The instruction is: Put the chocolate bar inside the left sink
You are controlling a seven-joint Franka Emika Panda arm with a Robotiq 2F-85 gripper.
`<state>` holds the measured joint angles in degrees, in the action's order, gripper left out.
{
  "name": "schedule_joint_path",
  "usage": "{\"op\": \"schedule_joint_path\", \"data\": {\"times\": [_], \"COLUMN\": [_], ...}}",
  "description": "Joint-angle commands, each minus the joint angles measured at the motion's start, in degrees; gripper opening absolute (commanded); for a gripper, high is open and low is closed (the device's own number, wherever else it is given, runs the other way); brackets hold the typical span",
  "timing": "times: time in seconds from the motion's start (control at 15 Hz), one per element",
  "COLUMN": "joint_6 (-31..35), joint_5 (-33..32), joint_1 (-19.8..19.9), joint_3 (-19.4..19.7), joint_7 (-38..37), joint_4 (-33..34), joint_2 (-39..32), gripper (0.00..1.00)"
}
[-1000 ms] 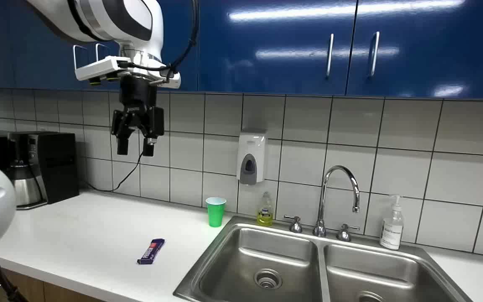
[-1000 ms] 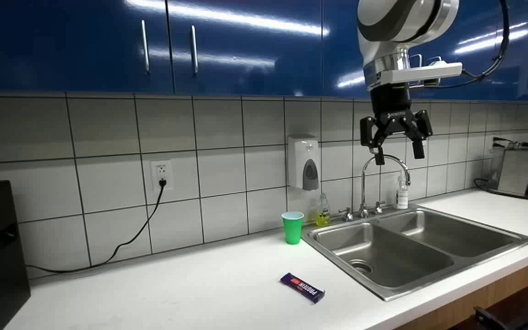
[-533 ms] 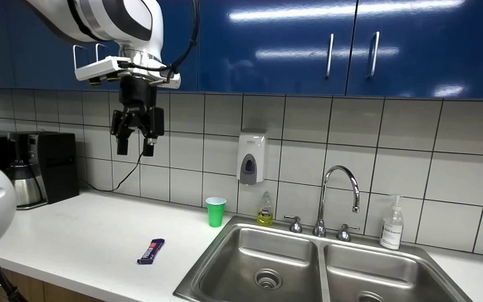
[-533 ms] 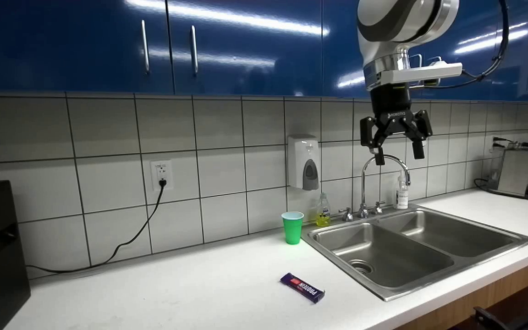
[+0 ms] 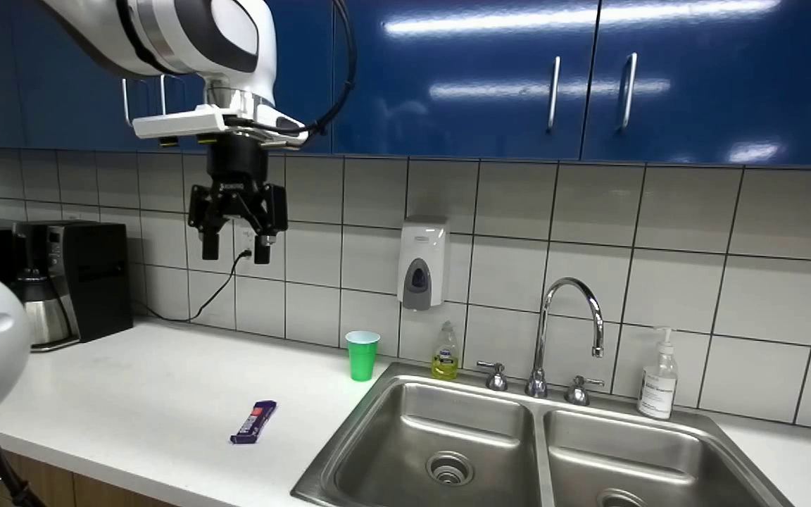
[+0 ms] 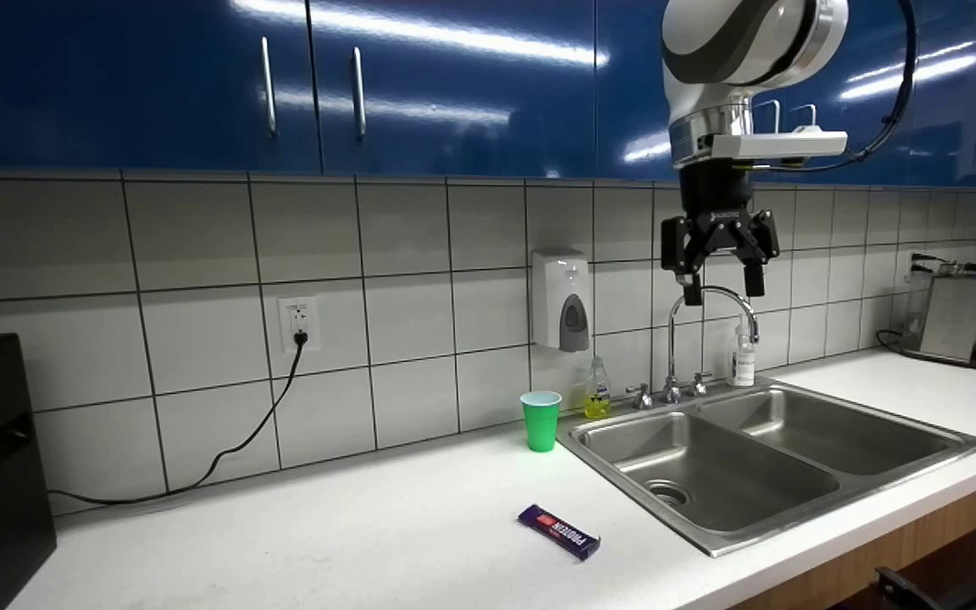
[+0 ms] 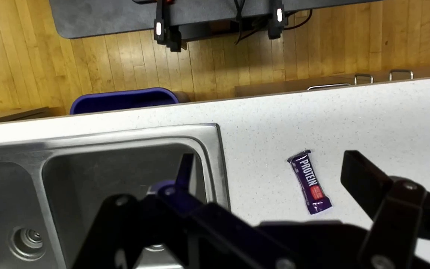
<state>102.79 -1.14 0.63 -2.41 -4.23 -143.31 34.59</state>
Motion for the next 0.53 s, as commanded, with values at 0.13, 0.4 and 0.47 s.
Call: {"op": "schedule_joint_path", "data": {"times": [0.13, 0.4, 0.47], "joint_6": [9.78, 18.45, 20.48], "joint_5": [-1.19, -1.21, -1.16], "joint_1": [-0.55, -1.44, -1.69], "joint_3": [-0.55, -1.18, -1.34], "joint_7": [0.08, -0.22, -0.26], "joint_4": [-2.25, -4.11, -4.26], "joint_2": [-5.27, -12.62, -14.61], "gripper": [1.0, 1.0, 1.0]}}
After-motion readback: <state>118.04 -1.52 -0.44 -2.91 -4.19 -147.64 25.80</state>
